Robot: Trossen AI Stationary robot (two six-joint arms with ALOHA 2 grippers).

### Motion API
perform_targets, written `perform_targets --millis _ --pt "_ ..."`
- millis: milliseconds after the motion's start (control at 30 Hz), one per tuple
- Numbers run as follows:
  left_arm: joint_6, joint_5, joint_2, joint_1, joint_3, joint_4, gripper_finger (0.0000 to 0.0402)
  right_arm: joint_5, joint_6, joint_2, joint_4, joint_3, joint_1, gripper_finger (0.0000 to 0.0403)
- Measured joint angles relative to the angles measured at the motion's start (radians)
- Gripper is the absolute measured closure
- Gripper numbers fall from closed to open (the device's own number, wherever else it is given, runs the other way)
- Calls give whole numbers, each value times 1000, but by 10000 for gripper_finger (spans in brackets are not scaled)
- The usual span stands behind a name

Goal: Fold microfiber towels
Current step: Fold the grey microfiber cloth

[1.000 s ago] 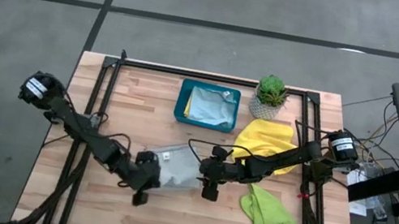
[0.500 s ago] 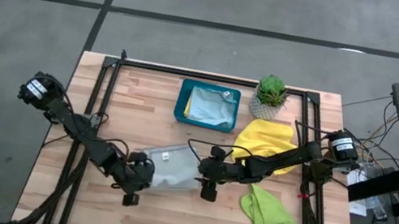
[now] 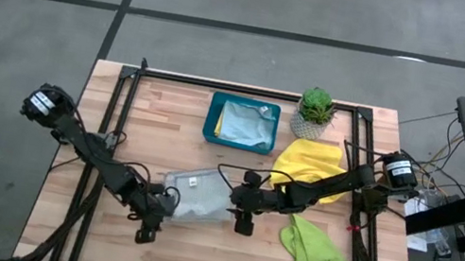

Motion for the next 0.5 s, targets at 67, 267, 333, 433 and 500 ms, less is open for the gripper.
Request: perform_targets --millis 67,267,333,433,500 --pt "-1 24 -9 -1 5 -3 262 0 -19 0 1 6 -3 211" --pt "1 -23 -53 28 12 -32 279 2 -116 0 0 16 -16 211" --pt "6 -72 -77 49 11 -75 287 3 -141 0 0 16 -23 211" --pt "32 -170 -107 84 8 -132 300 3 -191 0 1 15 -38 211" --pt "29 -267 -127 111 3 -150 307 4 -234 0 10 15 -50 211"
